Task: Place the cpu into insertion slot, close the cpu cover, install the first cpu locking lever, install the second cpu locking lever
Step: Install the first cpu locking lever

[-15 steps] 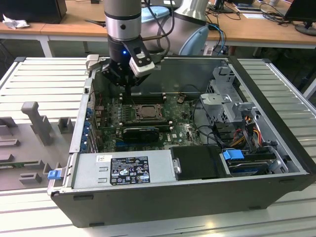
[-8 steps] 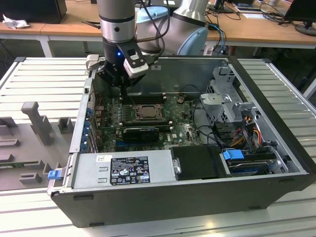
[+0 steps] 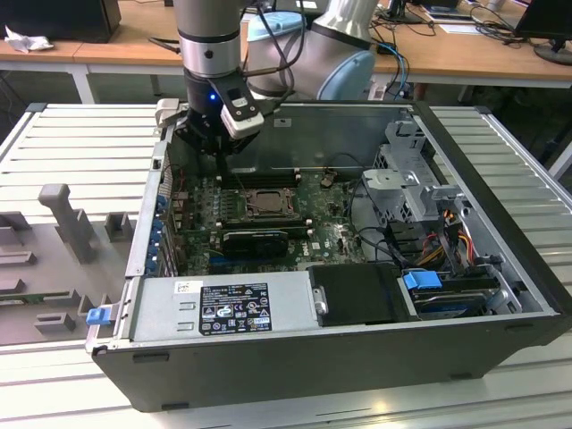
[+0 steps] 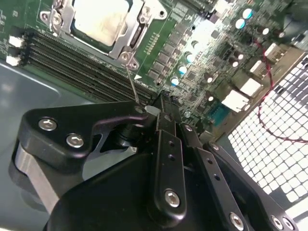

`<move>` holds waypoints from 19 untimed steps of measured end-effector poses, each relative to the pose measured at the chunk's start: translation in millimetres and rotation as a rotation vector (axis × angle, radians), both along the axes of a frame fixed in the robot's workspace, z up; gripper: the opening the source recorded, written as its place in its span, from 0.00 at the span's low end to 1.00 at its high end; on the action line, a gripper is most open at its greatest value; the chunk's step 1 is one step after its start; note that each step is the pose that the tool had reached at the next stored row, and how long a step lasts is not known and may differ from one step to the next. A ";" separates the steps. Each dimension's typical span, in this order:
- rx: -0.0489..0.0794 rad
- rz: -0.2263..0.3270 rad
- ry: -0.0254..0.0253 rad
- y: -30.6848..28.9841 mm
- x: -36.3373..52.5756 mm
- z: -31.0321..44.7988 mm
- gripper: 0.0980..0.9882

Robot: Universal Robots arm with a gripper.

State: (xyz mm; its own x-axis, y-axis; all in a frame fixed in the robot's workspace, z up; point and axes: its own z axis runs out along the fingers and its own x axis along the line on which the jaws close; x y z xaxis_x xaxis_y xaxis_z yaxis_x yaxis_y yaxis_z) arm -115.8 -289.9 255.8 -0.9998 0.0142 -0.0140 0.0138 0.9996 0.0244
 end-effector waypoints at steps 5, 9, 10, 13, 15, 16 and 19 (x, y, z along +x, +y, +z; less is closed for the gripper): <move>0.000 0.001 0.0000 4.1 0.7 -0.3 0.01; 0.000 0.001 0.0000 4.1 13.0 -0.4 0.01; 0.000 0.001 0.0001 4.1 15.5 -0.3 0.01; 0.000 0.001 0.0001 4.1 38.1 -0.5 0.01; 0.000 0.001 0.0010 4.1 52.0 -1.3 0.01; 0.000 0.001 0.0014 4.1 56.1 -1.5 0.01; 0.000 0.001 0.0019 4.1 66.5 -2.3 0.01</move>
State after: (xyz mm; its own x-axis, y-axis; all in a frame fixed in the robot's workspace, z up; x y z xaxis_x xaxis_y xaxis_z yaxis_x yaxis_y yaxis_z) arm -49.3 -285.9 253.5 -0.9998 0.0129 -0.0121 0.0126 0.9996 0.0246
